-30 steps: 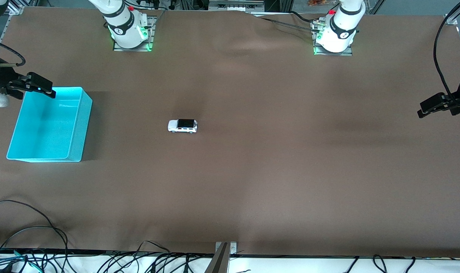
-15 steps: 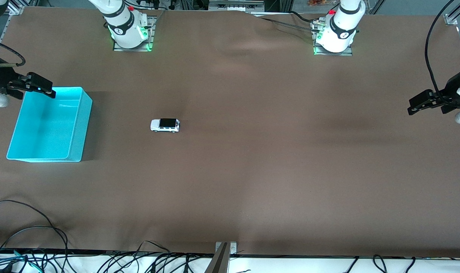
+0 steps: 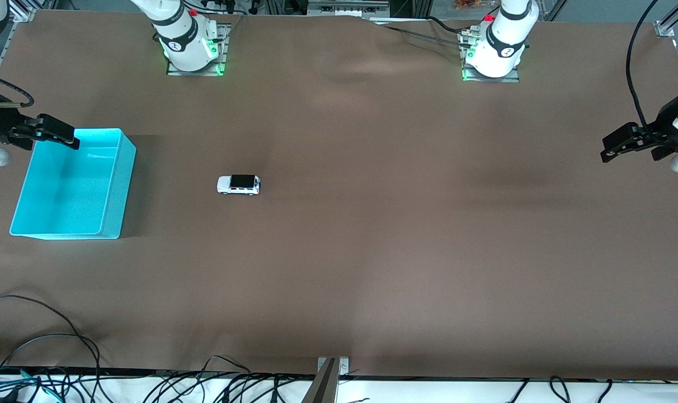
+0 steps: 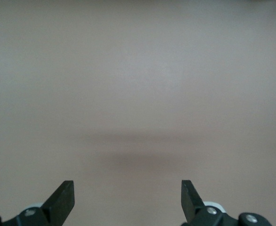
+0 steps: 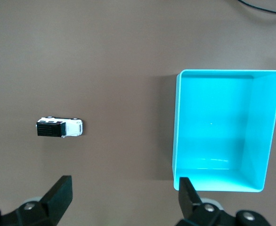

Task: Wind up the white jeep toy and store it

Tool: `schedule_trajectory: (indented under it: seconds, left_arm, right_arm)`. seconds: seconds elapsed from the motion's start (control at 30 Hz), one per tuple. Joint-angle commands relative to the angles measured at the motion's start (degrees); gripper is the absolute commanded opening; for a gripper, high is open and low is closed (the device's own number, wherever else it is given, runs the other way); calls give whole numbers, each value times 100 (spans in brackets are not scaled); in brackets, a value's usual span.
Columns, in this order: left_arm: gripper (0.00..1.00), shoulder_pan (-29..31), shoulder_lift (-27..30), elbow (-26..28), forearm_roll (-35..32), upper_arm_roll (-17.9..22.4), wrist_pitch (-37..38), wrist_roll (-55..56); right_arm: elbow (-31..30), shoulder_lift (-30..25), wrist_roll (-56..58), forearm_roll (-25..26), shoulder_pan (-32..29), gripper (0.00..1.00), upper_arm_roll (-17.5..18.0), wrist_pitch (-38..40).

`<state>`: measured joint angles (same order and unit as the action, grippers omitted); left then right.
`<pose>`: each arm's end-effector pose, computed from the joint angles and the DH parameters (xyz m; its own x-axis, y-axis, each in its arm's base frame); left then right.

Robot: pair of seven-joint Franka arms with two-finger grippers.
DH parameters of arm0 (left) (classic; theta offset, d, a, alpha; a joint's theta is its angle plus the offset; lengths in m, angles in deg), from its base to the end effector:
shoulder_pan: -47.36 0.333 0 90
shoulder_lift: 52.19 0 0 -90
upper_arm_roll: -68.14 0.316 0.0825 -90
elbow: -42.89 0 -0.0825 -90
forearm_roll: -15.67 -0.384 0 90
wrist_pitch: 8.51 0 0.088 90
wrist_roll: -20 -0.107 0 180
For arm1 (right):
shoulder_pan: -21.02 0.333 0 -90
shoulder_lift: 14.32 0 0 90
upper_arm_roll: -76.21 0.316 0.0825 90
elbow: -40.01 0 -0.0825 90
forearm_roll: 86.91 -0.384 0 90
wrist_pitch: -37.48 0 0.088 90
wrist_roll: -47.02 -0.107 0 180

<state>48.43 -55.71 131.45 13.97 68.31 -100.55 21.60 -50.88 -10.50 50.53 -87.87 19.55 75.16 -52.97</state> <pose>0.5762 0.0155 0.6048 0.9988 0.0485 0.0001 0.0485 -0.9984 -0.0298 0.5722 -0.0231 0.5803 0.9972 0.0172 -0.0732 0.0158 -0.9997 -0.0200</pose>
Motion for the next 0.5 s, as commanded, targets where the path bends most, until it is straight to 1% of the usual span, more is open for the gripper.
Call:
schedule_trajectory:
  seconds: [0.0, 0.13, 0.33, 0.47]
  left_arm:
    - [100, -54, 97, 39, 222, 106, 72, -142]
    - [100, -37, 97, 39, 407, 123, 72, -177]
    - [100, -45, 97, 31, 407, 88, 72, -186]
    - [100, -45, 89, 22, 425, 88, 134, -467]
  right_arm:
    - [72, -22, -306, 105, 7, 100, 62, 89]
    - [72, -22, -325, 87, 7, 100, 44, 98]
    - [19, 22, -316, 87, 7, 100, 53, 133]
    - [1, 66, -298, 87, 7, 100, 53, 125]
